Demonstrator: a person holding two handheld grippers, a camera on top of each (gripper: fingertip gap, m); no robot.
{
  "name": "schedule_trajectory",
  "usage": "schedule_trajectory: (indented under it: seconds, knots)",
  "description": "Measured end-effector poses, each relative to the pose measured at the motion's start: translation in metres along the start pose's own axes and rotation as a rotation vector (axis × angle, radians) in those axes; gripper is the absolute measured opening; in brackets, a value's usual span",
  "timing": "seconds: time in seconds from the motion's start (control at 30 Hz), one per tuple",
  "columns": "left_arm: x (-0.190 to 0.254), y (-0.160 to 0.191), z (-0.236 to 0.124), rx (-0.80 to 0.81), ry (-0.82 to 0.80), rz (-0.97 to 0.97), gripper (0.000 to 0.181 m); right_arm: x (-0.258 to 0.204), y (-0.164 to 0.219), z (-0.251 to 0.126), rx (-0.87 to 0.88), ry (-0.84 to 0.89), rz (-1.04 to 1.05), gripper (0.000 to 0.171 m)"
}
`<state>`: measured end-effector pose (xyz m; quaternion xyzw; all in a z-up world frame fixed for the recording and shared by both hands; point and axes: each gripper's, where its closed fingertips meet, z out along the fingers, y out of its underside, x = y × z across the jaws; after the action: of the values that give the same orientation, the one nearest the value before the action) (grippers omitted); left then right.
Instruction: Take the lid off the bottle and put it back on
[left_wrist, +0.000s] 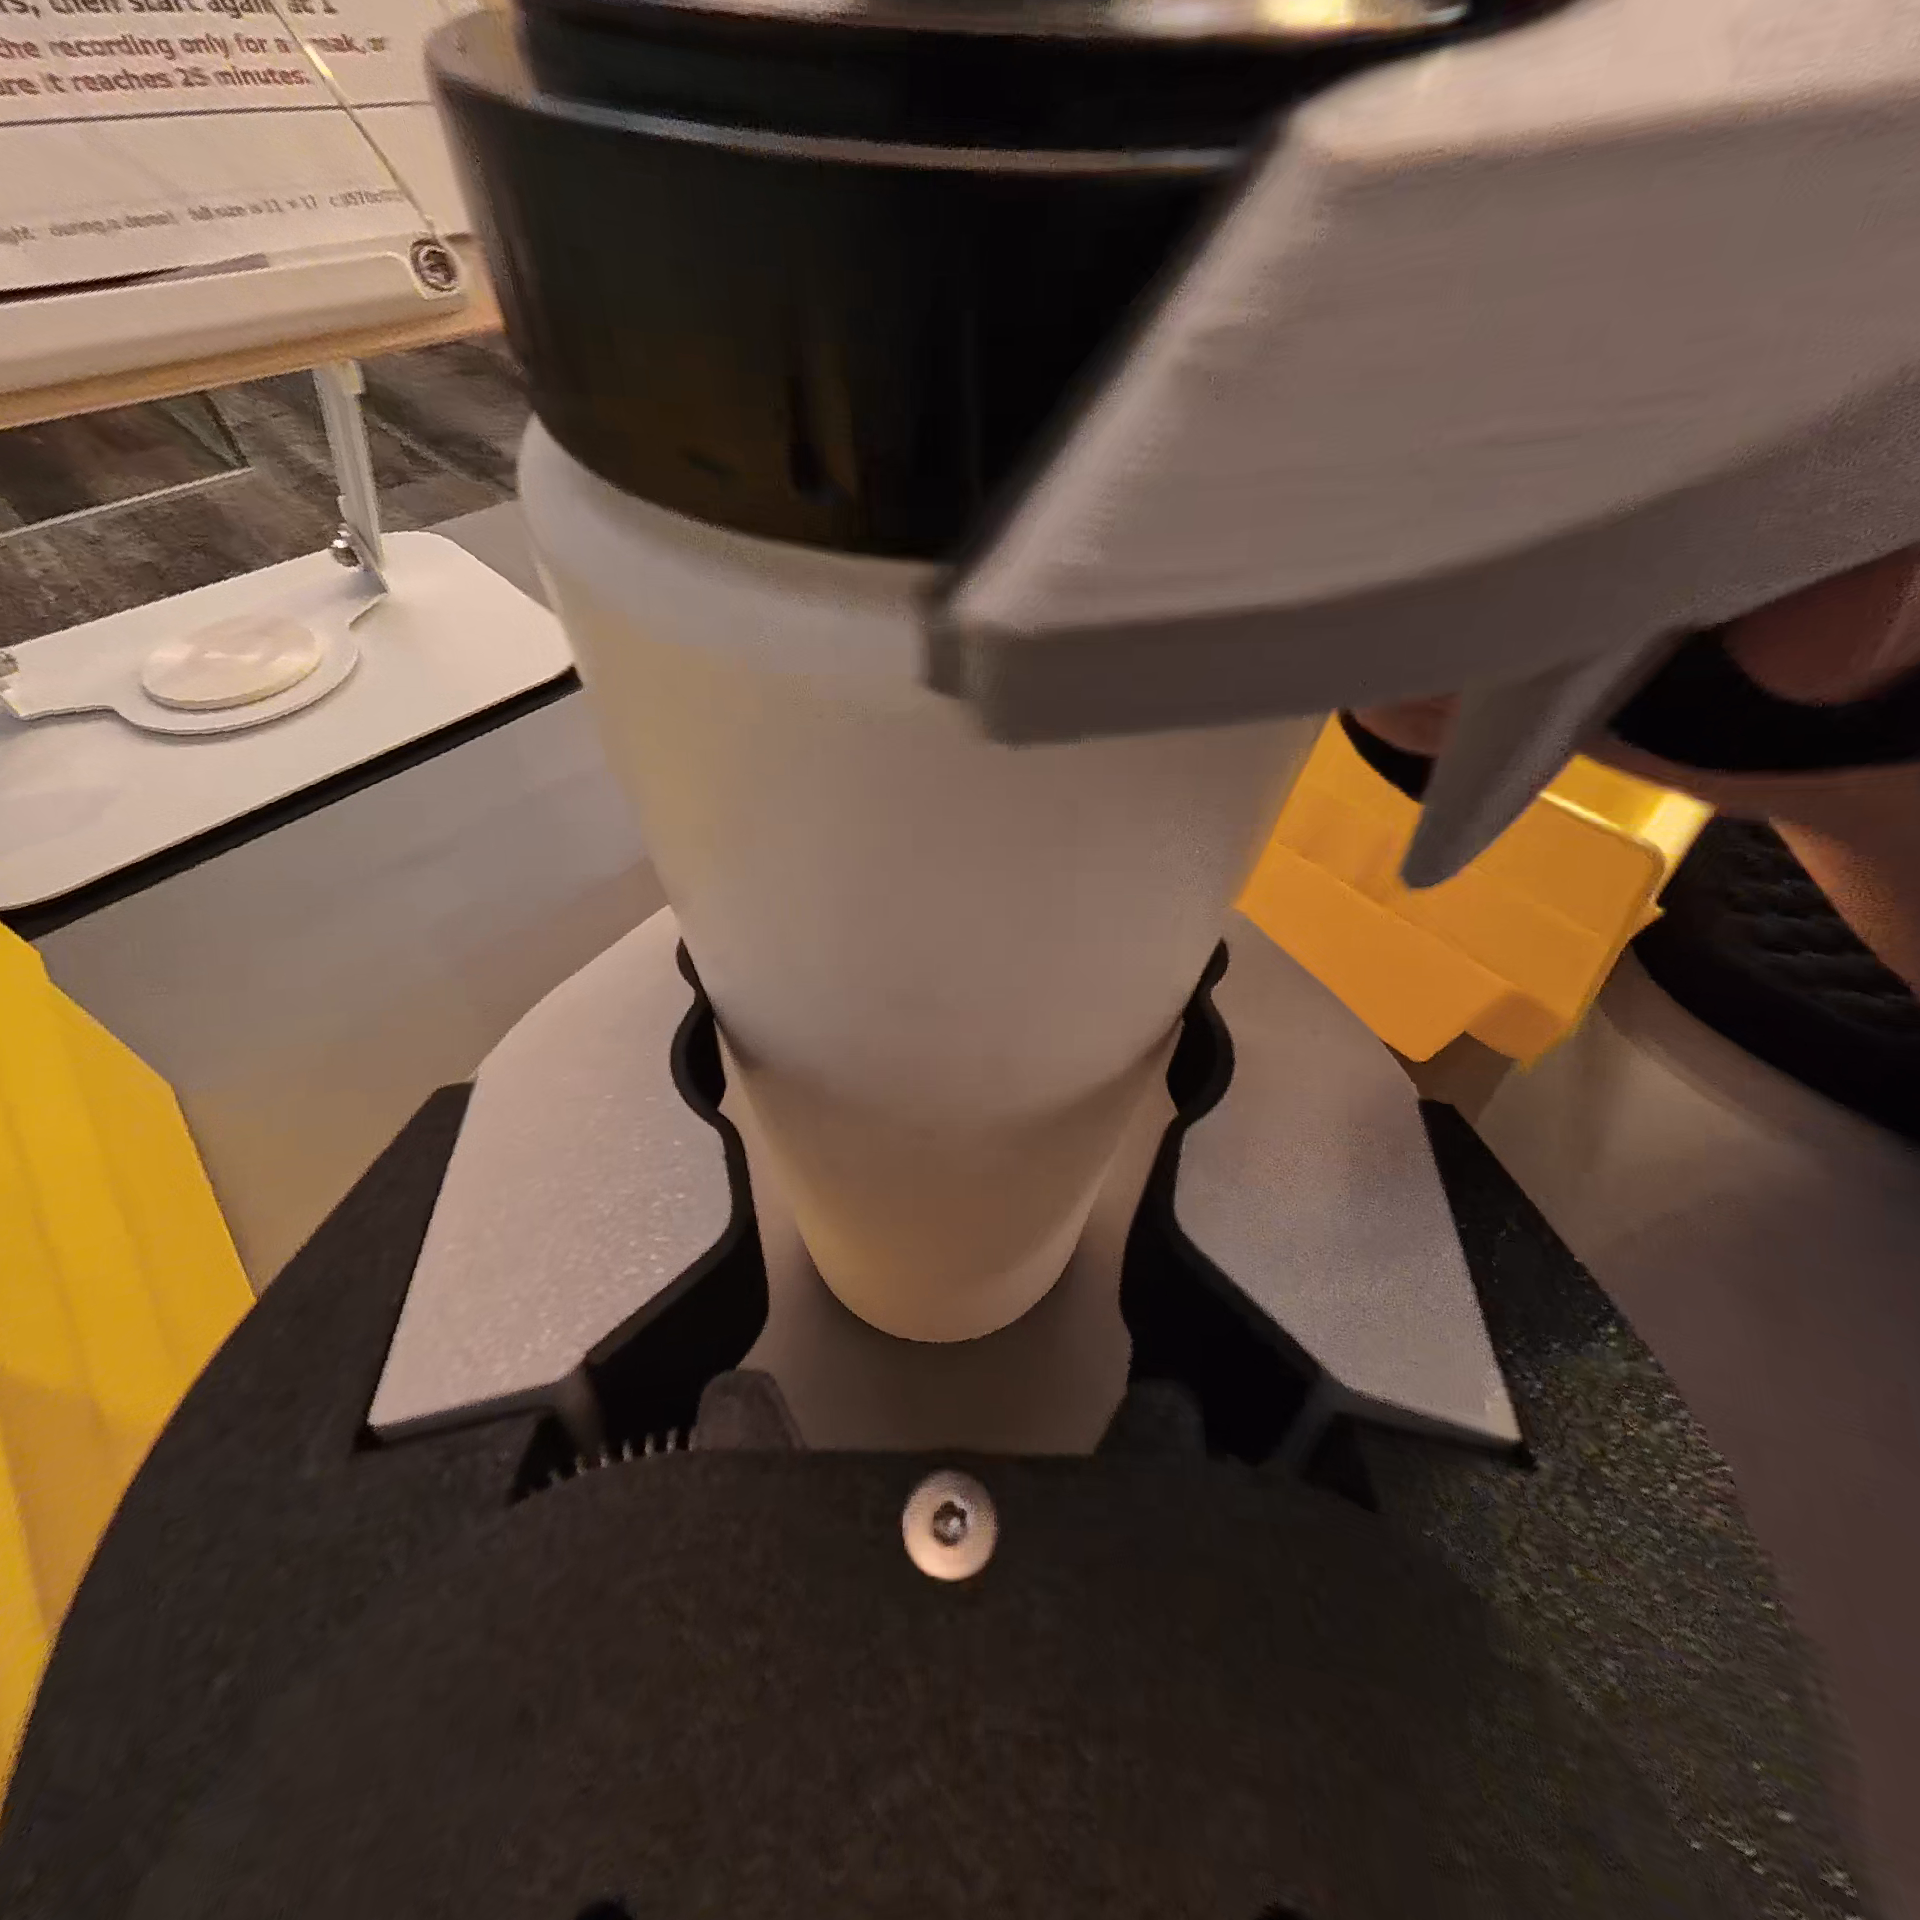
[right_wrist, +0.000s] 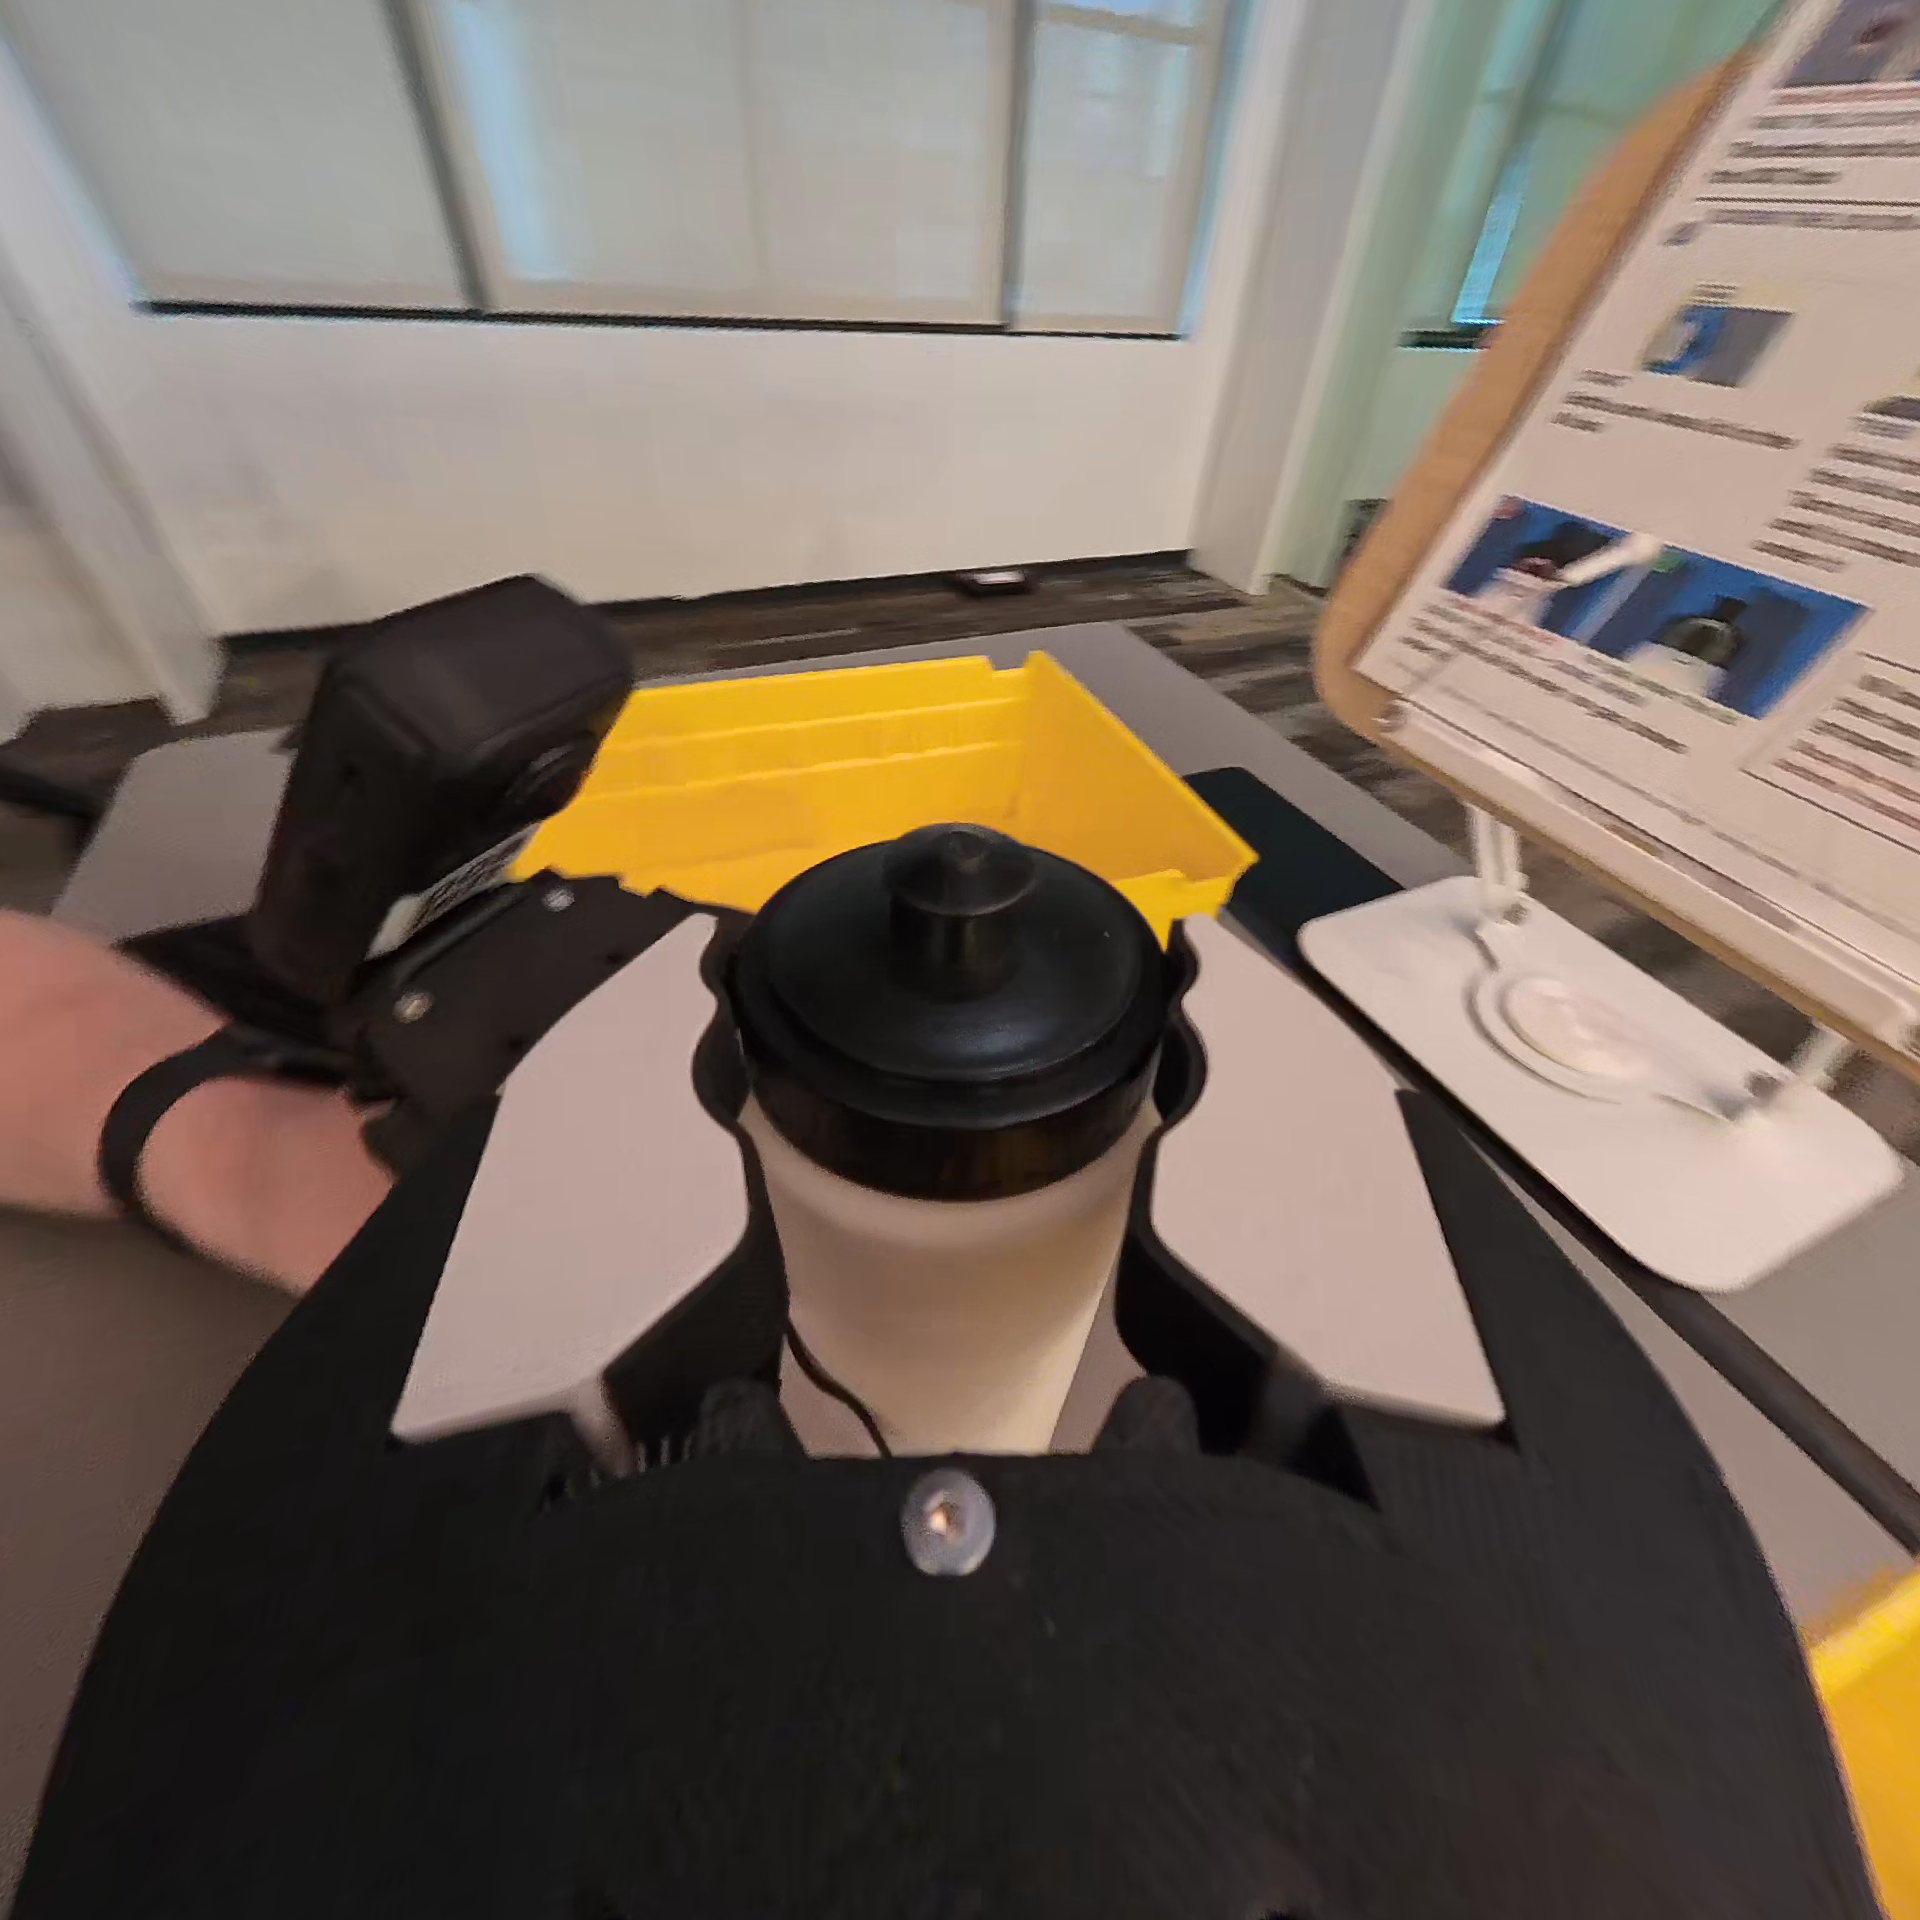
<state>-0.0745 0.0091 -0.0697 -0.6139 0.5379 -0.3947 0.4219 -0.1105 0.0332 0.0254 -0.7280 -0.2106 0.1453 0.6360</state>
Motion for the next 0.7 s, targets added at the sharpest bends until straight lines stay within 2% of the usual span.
schedule_trajectory:
  seconds: [0.03,0.1,0.17,0.23,0.33,0.47,0.53,0.6,0.7]
  knots:
    - [0.001,0.0,-0.001,-0.001,0.019,0.007,0.085,-0.002,0.002,-0.002,-0.009,-0.062,-0.015,0.08]
    - [0.008,0.0,-0.001,0.009,0.069,0.033,0.085,0.005,-0.001,-0.006,0.028,-0.083,0.0,0.098]
    - [0.012,0.0,-0.001,0.01,0.091,0.028,0.086,-0.008,-0.003,-0.008,0.054,-0.19,0.016,0.078]
    - [0.012,0.0,-0.001,0.019,0.092,0.034,0.086,-0.01,-0.001,-0.008,0.02,-0.193,-0.007,0.078]
    - [0.006,0.0,0.0,0.007,0.035,0.024,0.085,-0.006,-0.001,-0.005,0.012,-0.093,-0.023,0.078]
    - [-0.003,-0.001,0.004,-0.006,-0.05,0.003,0.085,0.011,-0.002,0.0,0.051,0.194,0.058,0.078]
    - [-0.004,-0.002,0.005,0.002,-0.054,0.004,0.085,0.014,-0.002,-0.001,0.06,0.249,0.054,0.078]
    - [-0.003,-0.002,0.005,0.01,-0.03,0.004,0.085,0.011,-0.002,0.0,0.043,0.176,0.04,0.078]
    - [-0.002,-0.001,0.002,0.002,0.005,0.007,0.085,0.002,-0.003,-0.002,0.035,-0.042,0.035,0.081]
